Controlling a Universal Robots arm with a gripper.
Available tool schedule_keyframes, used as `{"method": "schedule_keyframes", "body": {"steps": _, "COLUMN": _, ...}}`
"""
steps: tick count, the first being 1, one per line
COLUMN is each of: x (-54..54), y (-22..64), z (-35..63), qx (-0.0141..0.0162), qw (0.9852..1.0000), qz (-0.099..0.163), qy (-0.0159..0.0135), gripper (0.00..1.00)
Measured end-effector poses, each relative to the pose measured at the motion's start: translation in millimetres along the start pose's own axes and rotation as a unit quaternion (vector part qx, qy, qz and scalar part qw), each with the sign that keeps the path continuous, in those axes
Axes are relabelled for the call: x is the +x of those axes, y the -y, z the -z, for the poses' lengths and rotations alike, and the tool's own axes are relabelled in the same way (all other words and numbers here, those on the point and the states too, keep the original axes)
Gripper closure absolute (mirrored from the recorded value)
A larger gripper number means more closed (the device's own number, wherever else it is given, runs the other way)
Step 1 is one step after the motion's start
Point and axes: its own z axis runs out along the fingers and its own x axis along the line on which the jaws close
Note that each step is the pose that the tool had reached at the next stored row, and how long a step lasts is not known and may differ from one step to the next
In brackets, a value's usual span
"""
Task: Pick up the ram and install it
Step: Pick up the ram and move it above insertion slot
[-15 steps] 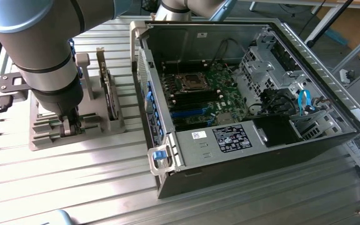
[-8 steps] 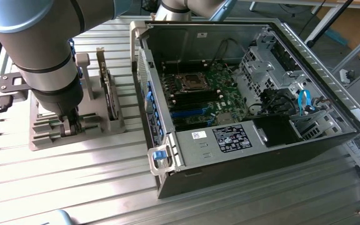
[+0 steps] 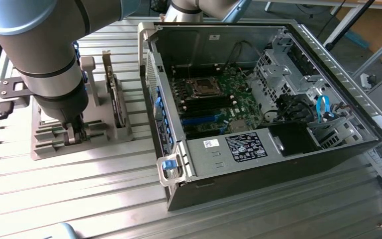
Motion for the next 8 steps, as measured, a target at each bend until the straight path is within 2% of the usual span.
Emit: {"method": "schedule_keyframes", "body": {"steps": 8, "x": 0.0, "y": 0.0, "z": -0.4, "qx": 0.0, "qw": 1.0, "qz": 0.0, "qy": 0.0, "gripper": 0.86}}
